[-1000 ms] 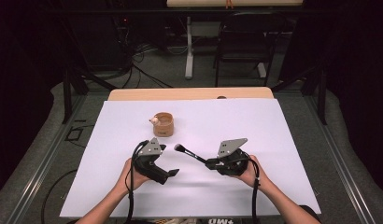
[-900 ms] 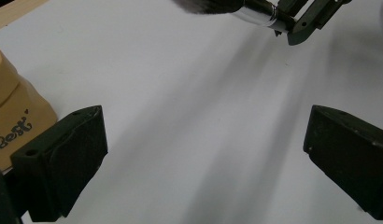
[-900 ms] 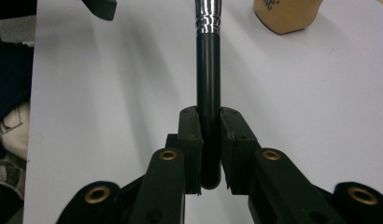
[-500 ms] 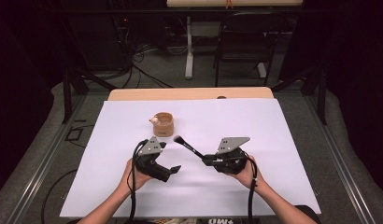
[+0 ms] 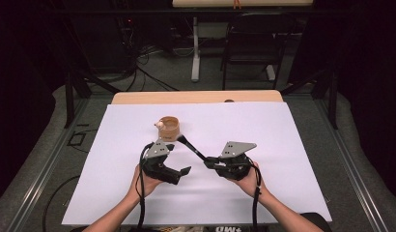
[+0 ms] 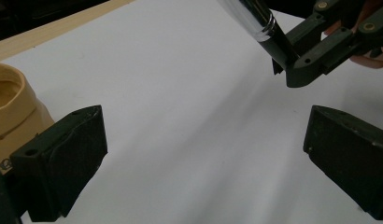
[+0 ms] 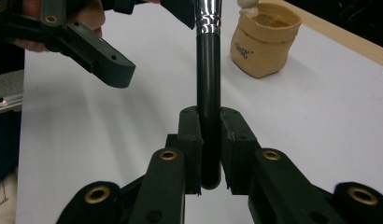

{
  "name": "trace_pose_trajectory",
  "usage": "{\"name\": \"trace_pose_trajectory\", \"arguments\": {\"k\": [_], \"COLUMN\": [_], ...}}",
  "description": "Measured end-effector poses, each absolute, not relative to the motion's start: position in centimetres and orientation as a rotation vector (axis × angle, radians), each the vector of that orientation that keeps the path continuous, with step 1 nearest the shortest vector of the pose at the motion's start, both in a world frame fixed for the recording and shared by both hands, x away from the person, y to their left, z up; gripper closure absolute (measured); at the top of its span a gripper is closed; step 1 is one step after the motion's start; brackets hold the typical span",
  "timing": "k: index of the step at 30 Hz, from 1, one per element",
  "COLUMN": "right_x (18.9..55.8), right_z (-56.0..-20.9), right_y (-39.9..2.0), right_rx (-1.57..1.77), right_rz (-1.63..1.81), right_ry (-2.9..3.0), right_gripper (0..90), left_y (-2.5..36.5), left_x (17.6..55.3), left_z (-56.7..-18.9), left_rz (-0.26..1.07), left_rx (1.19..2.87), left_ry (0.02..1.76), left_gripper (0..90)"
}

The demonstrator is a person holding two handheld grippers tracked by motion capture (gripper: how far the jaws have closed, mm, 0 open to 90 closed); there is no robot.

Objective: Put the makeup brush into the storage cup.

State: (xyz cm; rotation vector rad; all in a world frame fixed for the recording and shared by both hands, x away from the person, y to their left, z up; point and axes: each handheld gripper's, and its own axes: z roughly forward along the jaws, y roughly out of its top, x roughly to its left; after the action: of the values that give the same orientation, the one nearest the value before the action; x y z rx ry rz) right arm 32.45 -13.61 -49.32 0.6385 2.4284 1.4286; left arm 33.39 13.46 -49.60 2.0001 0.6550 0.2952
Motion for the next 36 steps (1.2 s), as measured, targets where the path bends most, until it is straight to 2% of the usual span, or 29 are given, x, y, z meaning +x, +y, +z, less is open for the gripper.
{"name": "trace_pose_trajectory", "arguments": {"k": [10, 15, 26, 32, 36], "right_x": [32.5, 32.6, 32.7, 32.7, 32.7], "right_z": [-49.7, -50.0, -50.5, -50.8, -50.9], "right_y": [-12.5, -12.0, -11.2, -10.8, -10.7], "right_rx": [0.683, 0.7, 0.721, 0.731, 0.726], "right_rz": [1.453, 1.471, 1.482, 1.484, 1.482], "right_ry": [2.395, 2.384, 2.381, 2.397, 2.403], "right_gripper": [79.3, 79.3, 79.3, 79.3, 79.3], "left_y": [13.1, 13.3, 12.9, 13.0, 13.3], "left_x": [33.4, 33.5, 33.3, 33.1, 33.2], "left_z": [-49.3, -49.1, -48.7, -48.6, -48.7], "left_rz": [0.283, 0.26, 0.272, 0.312, 0.288], "left_rx": [1.946, 1.888, 1.831, 1.807, 1.782], "left_ry": [0.686, 0.699, 0.687, 0.69, 0.692], "left_gripper": [1.4, 15.6, 31.3, 48.3, 58.0]}}
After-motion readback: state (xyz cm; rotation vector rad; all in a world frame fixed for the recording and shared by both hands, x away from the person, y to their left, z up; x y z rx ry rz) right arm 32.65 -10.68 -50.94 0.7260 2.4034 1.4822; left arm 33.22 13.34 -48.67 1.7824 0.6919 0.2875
